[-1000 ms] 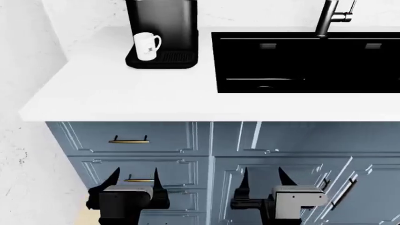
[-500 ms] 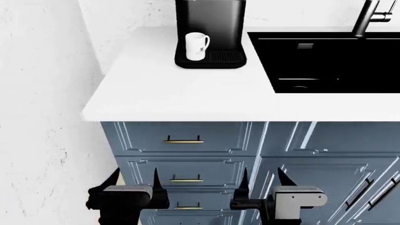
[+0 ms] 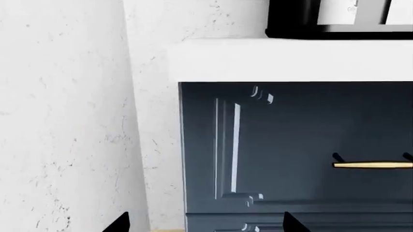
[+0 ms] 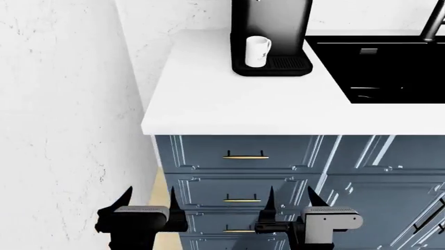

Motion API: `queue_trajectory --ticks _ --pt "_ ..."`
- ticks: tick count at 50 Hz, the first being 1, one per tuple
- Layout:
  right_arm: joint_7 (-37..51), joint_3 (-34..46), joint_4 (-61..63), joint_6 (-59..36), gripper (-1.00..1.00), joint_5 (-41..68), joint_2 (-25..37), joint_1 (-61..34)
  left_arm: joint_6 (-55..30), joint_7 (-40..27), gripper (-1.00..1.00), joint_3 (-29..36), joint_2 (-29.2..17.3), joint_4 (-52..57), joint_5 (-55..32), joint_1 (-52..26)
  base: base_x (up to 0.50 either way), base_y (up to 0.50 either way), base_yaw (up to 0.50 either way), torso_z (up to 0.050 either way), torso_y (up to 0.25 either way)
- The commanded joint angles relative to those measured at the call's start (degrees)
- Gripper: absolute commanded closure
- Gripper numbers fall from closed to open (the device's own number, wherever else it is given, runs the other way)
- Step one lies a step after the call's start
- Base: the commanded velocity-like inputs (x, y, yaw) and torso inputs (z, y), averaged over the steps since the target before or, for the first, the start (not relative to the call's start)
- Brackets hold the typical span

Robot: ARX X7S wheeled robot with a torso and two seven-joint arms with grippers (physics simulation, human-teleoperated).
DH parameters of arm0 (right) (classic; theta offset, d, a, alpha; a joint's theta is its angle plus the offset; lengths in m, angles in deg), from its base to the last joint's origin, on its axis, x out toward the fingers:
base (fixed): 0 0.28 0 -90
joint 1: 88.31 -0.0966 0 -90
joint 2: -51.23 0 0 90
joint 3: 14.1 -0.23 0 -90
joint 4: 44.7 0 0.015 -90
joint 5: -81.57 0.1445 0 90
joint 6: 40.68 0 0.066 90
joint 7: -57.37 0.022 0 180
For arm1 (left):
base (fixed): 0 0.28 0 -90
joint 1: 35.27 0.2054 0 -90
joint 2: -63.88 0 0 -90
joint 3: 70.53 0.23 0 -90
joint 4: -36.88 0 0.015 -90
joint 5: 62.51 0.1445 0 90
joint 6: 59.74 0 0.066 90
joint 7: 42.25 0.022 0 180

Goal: Pick the mug from under the coffee machine dispenser and place it on the counter.

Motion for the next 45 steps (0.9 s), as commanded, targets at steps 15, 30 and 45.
queue_trajectory --ticks 15,30,45 --pt "1.23 1.19 -0.33 0.18 -1.0 1.15 1.07 -0.24 -1.01 -1.92 -1.0 0.17 -1.12 3.88 -2.28 0.4 0.0 0.0 0.0 0.0 0.0" --pt "2.01 1.68 -0.26 -0.19 -1.0 1.94 1.46 -0.49 -17.82 -17.06 -1.0 -22.26 -7.78 55.34 -26.06 1.78 0.0 0.0 0.0 0.0 0.0" --pt "2.46 2.45 -0.44 0.09 -1.0 2.26 1.98 -0.62 25.66 -53.71 -1.0 -19.73 -46.74 60.48 -31.61 18.49 0.0 0.0 0.0 0.0 0.0"
